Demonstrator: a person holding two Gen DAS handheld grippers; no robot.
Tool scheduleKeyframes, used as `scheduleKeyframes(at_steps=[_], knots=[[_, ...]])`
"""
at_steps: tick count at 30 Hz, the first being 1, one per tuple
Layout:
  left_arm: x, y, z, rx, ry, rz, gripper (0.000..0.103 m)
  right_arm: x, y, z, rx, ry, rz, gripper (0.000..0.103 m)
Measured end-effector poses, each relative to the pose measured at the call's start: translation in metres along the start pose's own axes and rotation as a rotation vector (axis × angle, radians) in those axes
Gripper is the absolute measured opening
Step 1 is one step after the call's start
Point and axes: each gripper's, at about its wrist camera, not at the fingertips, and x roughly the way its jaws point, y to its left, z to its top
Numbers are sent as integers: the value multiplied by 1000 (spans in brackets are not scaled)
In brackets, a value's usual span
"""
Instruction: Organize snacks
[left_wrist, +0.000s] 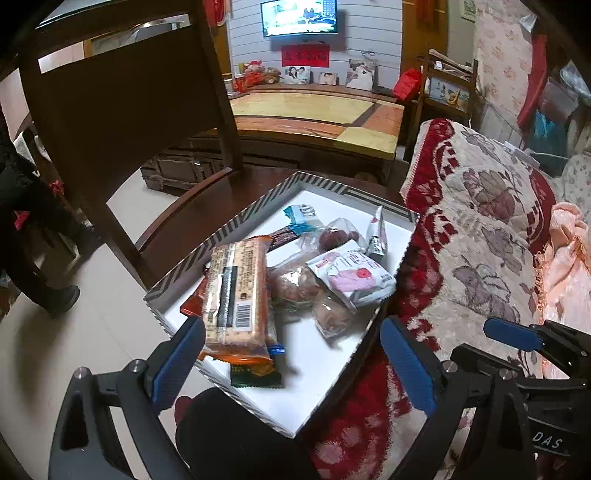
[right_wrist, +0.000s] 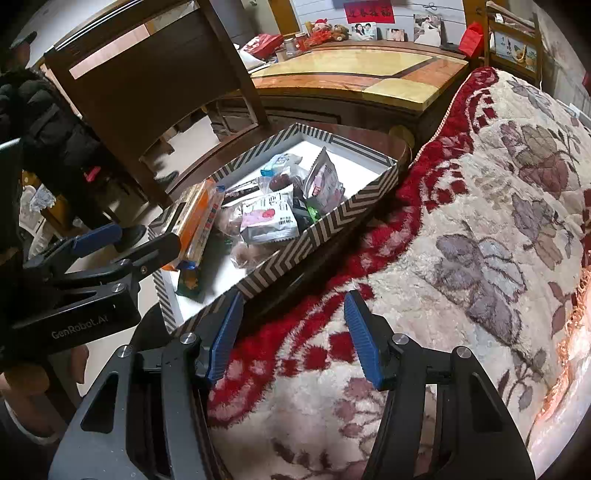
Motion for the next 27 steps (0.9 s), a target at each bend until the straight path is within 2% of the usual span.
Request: scheduleKeyframes(at_steps=[20, 27], knots=[[-2, -9, -3, 11, 6, -15, 97, -5, -7, -7, 17, 12, -13, 57], [-6, -16, -8, 50, -48, -3, 97, -7, -12, -8, 29, 10, -14, 57]])
